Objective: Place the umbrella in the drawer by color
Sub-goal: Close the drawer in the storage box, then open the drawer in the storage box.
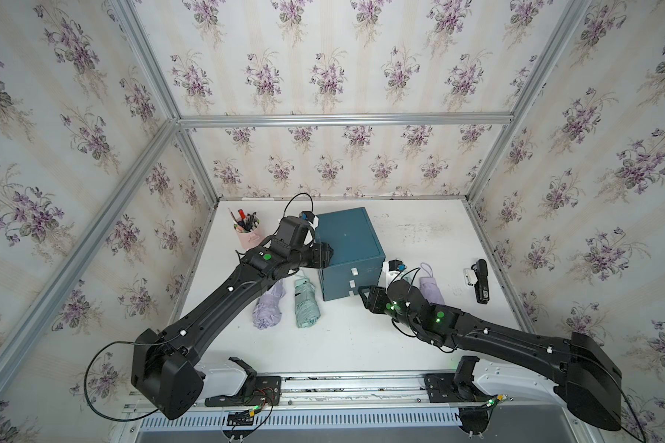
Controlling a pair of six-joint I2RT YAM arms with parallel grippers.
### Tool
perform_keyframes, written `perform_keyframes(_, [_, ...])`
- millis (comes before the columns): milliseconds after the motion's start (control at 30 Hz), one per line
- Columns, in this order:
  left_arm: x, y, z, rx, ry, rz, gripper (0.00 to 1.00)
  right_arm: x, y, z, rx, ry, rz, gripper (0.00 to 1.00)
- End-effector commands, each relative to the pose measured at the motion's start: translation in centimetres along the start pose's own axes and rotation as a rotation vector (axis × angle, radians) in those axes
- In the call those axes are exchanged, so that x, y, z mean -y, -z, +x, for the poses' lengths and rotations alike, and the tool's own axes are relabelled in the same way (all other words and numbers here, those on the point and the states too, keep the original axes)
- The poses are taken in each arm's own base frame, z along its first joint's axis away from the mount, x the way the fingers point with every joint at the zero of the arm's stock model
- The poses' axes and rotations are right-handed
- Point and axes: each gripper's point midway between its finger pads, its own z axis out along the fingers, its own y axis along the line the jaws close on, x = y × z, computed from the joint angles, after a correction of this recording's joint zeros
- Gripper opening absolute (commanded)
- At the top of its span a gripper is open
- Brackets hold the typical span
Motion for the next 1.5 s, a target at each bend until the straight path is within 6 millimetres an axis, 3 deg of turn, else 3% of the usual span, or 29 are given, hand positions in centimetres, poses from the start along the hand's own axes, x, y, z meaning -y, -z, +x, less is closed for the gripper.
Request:
perform_keyframes(0, [-1.2, -0.8, 2.8, -0.105, 0.005, -0.036, 0.58, -2.3, -0.5, -0.2, -0.011, -0.049, -0.140, 0.52])
perform_keyframes(133, [-1.8, -0.9, 3.4, -0.124, -0.006, -0.064, 0.49, -2.0, -1.8, 0.2, -0.015, -0.072, -0.146, 0.47])
perform_keyframes(300, [-2.1, -1.0, 3.9, -0.143, -0.020, -0.075, 0.46, -1.1, -2.5, -0.2, 0.044, -0.122, -0.142, 0.41])
perform_keyframes(467, [-2.5, -1.0, 4.3, -0.155, -0.034, -0.090, 0.44, -0.1, -2.3, -1.2, 0.135, -0.160, -0.131, 0.37])
perform_keyframes(600, [-2.6, -1.0, 4.5, -0.158, -0.041, -0.091, 0.44, -0.9, -2.8, -1.9, 0.133, -0.156, -0.184, 0.36])
perform_keyframes(933, [-2.4, -0.8, 4.8, -0.170, -0.055, -0.080, 0.43, -1.8, -4.3, -0.9, 0.066, -0.149, -0.212, 0.33])
perform_keyframes(1100, [-2.4, -0.9, 4.9, -0.176, -0.058, -0.076, 0.42, -0.8, -4.4, -1.0, 0.086, -0.154, -0.166, 0.26])
perform_keyframes(1400, [-2.4, -0.7, 5.1, -0.182, -0.063, -0.074, 0.42, -0.1, -4.8, -2.3, 0.120, -0.156, -0.134, 0.25])
perform_keyframes(1467, [-2.5, -0.7, 5.3, -0.186, -0.067, -0.076, 0.42, -0.1, -4.8, -2.4, 0.121, -0.146, -0.131, 0.20])
